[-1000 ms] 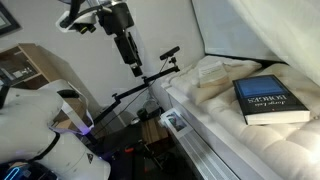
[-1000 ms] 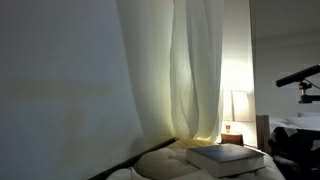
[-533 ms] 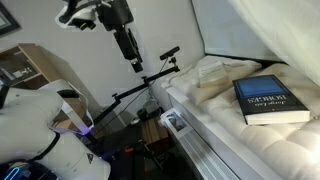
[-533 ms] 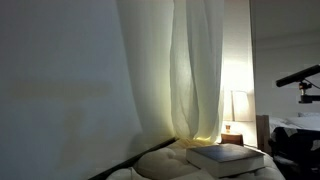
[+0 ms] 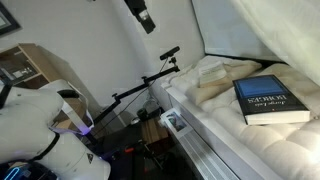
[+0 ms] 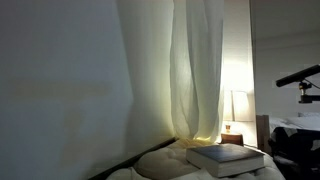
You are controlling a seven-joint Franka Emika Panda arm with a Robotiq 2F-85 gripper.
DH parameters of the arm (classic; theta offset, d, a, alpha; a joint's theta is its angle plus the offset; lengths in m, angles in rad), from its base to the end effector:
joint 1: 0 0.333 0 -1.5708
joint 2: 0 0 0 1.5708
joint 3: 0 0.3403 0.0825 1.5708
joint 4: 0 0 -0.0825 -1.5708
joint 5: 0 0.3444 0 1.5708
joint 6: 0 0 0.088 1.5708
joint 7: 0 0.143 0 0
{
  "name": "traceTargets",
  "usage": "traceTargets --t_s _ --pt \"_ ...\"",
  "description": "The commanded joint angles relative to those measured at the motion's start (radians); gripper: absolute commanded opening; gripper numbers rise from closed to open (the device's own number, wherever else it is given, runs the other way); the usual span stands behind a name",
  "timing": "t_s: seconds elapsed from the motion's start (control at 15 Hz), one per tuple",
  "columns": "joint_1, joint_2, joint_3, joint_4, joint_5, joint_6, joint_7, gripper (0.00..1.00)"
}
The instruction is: Pull the curtain
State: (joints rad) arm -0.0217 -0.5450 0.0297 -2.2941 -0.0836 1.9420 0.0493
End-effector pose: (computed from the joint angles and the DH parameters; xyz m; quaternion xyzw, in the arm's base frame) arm 0.3616 -0.0036 0.5638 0.9942 -0.0106 0.0973 0.0453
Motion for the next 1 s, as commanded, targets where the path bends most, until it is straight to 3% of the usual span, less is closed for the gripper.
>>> traceTargets --t_s 0.0,0.2,0.93 --pt "-0.043 0.053 -0.004 0.051 -0.075 0.166 0.036 1.00" --pt "-0.079 0.084 0.005 0.055 -0.127 0.299 0.090 1.00" --pt "-0.071 0.115 0.001 0.085 -0.120 0.270 0.074 1.00"
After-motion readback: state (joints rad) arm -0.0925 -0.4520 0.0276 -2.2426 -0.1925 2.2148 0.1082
